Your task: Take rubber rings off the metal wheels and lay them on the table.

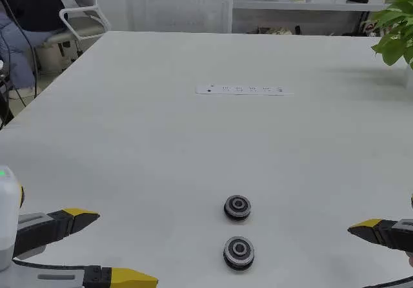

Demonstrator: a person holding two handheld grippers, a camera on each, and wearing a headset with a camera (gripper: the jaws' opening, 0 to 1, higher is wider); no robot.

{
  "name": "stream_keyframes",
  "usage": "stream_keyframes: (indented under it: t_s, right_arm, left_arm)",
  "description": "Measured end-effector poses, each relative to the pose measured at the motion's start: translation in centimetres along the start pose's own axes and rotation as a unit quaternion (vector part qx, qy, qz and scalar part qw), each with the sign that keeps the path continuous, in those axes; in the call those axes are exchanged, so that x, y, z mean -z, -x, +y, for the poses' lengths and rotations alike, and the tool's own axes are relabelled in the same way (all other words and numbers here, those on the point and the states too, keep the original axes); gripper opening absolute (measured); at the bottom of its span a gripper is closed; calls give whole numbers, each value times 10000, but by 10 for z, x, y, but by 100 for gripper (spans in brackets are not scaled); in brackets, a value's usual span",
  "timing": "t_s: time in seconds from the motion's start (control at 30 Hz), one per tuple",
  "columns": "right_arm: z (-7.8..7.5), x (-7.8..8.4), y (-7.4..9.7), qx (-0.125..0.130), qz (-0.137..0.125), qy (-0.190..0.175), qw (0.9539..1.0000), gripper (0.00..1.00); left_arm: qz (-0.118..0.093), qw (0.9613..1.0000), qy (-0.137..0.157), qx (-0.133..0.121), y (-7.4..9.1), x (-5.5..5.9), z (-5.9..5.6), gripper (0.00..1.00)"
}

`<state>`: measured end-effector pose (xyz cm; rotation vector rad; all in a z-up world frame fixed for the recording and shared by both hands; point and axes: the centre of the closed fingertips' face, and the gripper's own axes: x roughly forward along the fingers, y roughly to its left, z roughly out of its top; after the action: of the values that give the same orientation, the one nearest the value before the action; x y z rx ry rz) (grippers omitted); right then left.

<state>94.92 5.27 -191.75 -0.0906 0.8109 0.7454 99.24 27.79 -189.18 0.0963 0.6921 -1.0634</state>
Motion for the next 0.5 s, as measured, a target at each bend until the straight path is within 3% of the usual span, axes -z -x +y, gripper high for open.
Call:
stream_keyframes:
  t_s: [0.5]
  right_arm:
    - [-1,2,0,-7,34,-5,10000,99]
  left_arm:
    - [186,9998,45,2,0,7,0,100]
